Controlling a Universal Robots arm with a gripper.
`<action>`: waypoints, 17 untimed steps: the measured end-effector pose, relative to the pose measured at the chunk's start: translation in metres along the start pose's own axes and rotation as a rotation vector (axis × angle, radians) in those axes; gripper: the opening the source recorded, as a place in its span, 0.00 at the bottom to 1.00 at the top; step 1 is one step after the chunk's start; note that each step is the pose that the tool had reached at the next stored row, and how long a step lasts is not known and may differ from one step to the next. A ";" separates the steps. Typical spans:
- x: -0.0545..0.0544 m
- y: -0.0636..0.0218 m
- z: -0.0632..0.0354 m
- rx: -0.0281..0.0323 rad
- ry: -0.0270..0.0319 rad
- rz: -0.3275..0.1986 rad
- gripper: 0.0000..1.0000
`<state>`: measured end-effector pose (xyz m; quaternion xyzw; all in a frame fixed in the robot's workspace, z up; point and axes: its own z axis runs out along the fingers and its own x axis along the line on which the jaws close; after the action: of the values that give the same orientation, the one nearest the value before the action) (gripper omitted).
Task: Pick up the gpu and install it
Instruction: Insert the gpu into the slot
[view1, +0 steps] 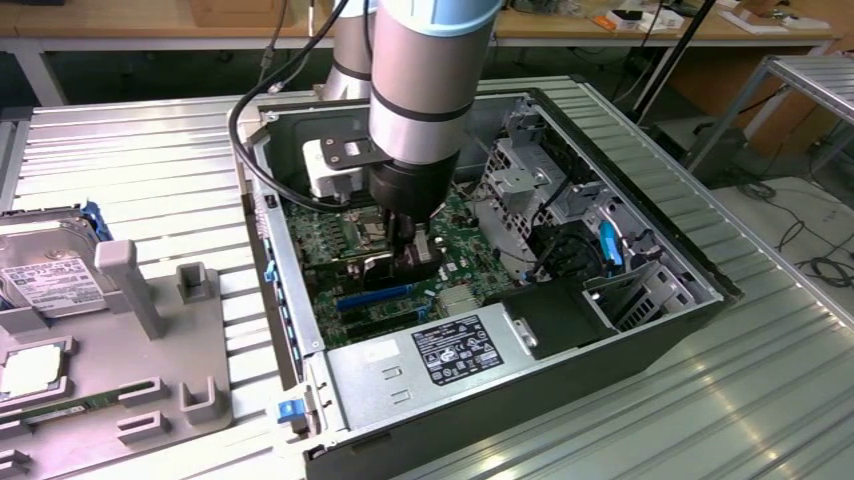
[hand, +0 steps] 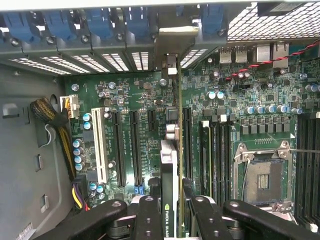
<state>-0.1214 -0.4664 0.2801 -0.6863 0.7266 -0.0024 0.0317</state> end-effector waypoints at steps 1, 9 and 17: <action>0.000 -0.0005 0.0000 0.0000 -0.0001 0.000 0.27; 0.000 -0.0019 0.0001 -0.0032 0.0001 -0.001 0.27; 0.000 -0.0017 0.0053 -0.0030 0.0003 -0.001 0.27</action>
<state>-0.1195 -0.4664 0.2749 -0.6868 0.7262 -0.0014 0.0306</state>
